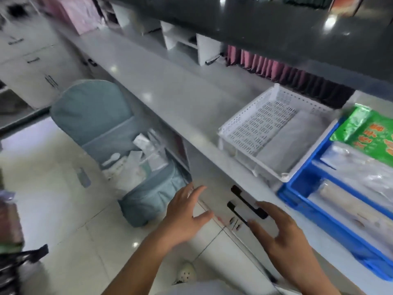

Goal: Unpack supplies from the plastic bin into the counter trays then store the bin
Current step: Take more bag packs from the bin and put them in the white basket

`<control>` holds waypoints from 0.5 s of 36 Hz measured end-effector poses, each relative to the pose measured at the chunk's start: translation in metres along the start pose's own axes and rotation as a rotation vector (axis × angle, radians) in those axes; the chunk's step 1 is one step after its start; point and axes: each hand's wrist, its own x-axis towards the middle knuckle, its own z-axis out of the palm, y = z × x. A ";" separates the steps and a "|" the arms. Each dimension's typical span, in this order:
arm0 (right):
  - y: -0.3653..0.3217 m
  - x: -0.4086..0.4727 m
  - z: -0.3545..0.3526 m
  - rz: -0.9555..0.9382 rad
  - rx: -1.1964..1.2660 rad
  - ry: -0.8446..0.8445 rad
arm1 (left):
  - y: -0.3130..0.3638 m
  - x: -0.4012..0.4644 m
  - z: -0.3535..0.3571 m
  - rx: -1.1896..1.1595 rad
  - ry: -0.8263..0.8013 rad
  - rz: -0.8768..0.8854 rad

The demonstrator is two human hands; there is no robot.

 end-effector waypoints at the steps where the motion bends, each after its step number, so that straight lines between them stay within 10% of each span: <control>1: -0.009 0.003 0.016 0.001 0.002 -0.029 | -0.018 -0.002 -0.011 -0.003 0.011 -0.018; 18: -0.141 0.103 0.176 0.006 -0.300 -0.547 | -0.232 -0.068 -0.078 -0.377 0.101 -0.509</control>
